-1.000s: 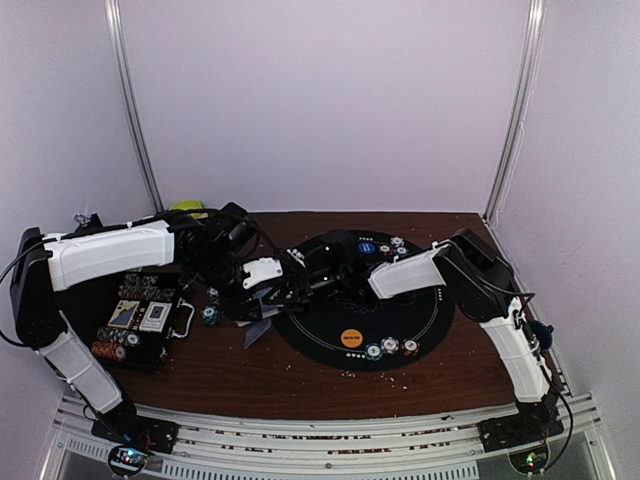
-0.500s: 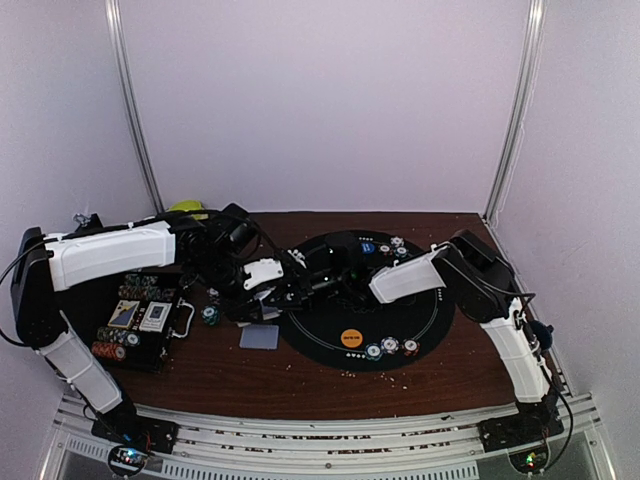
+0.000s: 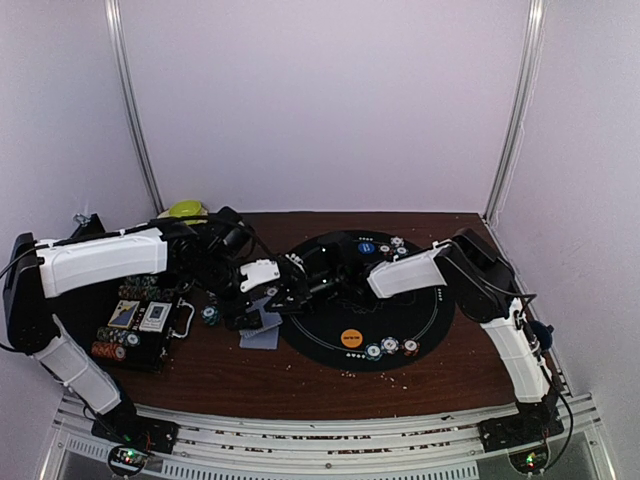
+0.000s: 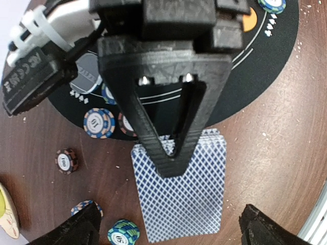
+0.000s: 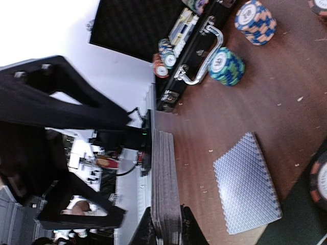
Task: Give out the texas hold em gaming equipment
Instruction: Pass from the left arm to the right, then move the face-down deck piles to the center of the board.
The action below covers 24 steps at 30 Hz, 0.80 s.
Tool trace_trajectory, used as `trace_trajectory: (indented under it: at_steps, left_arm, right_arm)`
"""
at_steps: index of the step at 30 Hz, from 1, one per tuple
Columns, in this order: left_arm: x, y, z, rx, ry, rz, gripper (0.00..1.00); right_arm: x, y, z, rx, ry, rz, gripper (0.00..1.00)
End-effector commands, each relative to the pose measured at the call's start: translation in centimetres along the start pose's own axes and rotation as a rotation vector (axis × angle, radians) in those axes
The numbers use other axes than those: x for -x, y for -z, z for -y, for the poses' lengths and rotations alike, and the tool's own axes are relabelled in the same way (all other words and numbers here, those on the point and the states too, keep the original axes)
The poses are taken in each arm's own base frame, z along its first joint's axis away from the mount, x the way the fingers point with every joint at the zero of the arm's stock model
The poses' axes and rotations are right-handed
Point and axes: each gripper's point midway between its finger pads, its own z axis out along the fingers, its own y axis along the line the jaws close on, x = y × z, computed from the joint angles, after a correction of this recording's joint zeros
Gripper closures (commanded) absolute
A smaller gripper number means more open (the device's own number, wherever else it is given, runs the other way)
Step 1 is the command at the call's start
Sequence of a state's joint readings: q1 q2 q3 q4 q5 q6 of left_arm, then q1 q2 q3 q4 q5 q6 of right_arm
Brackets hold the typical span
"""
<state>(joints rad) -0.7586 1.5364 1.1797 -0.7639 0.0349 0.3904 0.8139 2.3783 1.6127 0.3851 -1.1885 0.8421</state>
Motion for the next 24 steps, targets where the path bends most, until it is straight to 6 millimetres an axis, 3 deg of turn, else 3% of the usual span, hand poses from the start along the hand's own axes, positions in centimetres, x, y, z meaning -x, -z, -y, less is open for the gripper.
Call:
trace_trajectory:
  at_steps: [1,6,12,15,19,24]
  left_arm:
    - [1.0,1.7,-1.8,0.09,0.006,0.08,0.02]
    - [0.8,3.7,-4.7,0.151,0.076,0.154,0.02]
    - [1.0,6.9,-9.7,0.215,0.176,0.298,0.02]
    - [1.0,5.5,-10.1,0.184,0.169,0.278,0.02]
    - [1.8,2.4,-8.4,0.063,0.133,0.247,0.02]
    - [3.1,-1.6,-6.8,0.08,0.064,0.154,0.02]
  right_arm:
    - [1.7,1.3,-1.2,-0.123,0.16,-0.005,1.0]
    - [3.8,3.9,-1.9,-0.214,0.253,0.024,1.0]
    - [6.7,9.2,-2.2,-0.374,0.36,0.085,1.0]
    - [8.0,12.8,-2.5,-0.447,0.397,0.124,1.0]
    - [9.7,18.7,-3.2,-0.568,0.47,0.18,1.0]
    - [11.0,26.0,-5.6,-0.671,0.537,0.271,1.0]
